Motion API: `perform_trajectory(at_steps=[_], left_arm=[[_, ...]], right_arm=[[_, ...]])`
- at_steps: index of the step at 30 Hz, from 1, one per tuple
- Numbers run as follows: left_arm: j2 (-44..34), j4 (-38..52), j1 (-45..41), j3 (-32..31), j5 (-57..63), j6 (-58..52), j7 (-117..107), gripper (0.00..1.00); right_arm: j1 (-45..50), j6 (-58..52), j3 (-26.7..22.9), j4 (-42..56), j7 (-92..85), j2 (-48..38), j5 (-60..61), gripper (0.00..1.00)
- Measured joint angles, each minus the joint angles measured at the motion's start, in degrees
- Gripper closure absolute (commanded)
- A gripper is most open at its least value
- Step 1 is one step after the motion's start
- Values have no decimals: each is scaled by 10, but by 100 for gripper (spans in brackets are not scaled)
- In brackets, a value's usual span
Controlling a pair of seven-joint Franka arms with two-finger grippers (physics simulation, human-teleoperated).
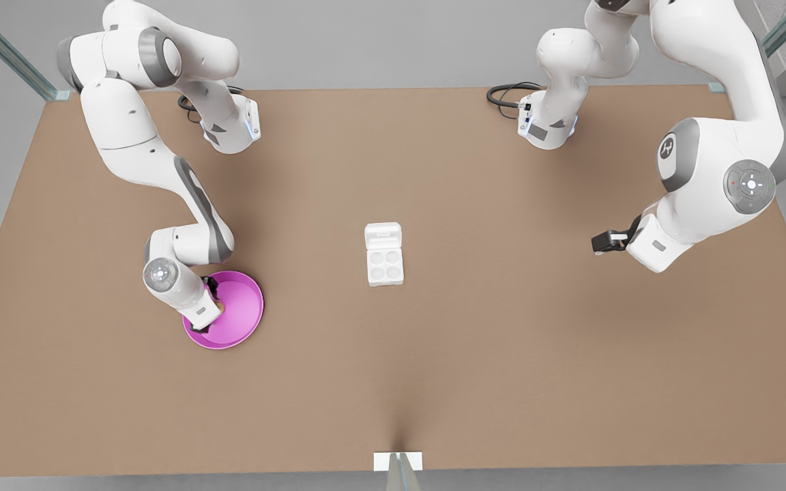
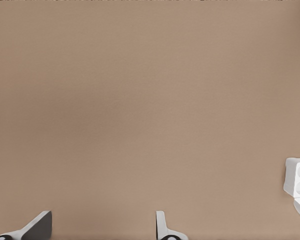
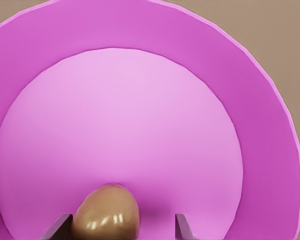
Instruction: Pack egg into the box and close the box lid
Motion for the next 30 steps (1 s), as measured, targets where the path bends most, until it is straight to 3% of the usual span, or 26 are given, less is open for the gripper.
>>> perform_trajectory(at_steps=[4,9,30], left_arm=[[0,0,0,0,0,0,0,0],[0,0,0,0,0,1,0,0],[2,0,0,0,0,-1,0,0]], right_arm=[[0,0,-1,2,0,0,0,34],[0,0,-1,2,0,1,0,41],[0,1,-1,7,3,6,1,45]])
